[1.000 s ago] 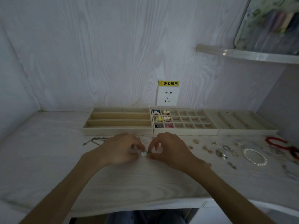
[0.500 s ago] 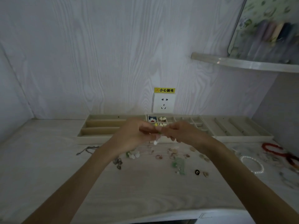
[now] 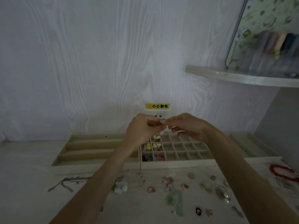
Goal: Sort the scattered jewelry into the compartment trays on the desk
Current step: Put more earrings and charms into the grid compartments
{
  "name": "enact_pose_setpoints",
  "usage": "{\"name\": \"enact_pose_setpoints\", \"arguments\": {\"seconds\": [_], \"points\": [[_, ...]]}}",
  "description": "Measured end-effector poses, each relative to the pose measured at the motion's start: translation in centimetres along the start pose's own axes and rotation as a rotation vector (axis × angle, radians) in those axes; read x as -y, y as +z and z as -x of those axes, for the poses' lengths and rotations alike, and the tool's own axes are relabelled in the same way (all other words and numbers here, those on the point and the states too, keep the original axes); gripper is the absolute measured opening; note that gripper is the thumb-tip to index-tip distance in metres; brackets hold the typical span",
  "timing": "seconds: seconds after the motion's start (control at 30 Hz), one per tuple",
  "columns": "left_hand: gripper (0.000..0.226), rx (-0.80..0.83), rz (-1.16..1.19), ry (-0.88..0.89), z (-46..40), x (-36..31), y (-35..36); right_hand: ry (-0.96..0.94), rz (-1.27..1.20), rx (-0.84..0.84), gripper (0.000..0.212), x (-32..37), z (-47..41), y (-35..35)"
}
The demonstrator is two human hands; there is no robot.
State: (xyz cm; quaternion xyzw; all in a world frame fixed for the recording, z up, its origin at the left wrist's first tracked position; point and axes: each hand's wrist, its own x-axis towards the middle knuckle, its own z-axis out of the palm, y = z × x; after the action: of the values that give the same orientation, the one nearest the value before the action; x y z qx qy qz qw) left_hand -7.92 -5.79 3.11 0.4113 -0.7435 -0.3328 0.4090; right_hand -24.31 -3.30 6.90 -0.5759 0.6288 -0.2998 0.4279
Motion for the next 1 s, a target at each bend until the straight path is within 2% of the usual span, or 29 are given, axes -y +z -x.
{"name": "enact_pose_setpoints", "arguments": {"seconds": [0.23,0.4,0.57,0.8,1.0], "points": [[0.014,0.041,0.119,-0.044,-2.9,2.5,1.4,-0.009,0.183,-0.098,0.038,-1.4,-2.3,-1.8],[0.013,0.050,0.102,-0.023,-3.9,3.1,2.5,-0.038,0.195,-0.116,0.031,-2.2,-3.3,-2.3],[0.011,0.090,-0.071,-0.027,-4.0,4.4,2.8,-0.108,0.280,-0.135,0.019,-3.2,-4.4,-1.9],[0.035,0.196,-0.375,-0.053,-3.8,3.6,1.4,-0.144,0.403,-0.102,0.011,-4.4,-5.5,-1.8],[0.024,0.315,-0.602,-0.161,-4.2,3.1,-2.8,-0.173,0.435,0.004,0.016,-5.3,-5.7,-2.0]]}}
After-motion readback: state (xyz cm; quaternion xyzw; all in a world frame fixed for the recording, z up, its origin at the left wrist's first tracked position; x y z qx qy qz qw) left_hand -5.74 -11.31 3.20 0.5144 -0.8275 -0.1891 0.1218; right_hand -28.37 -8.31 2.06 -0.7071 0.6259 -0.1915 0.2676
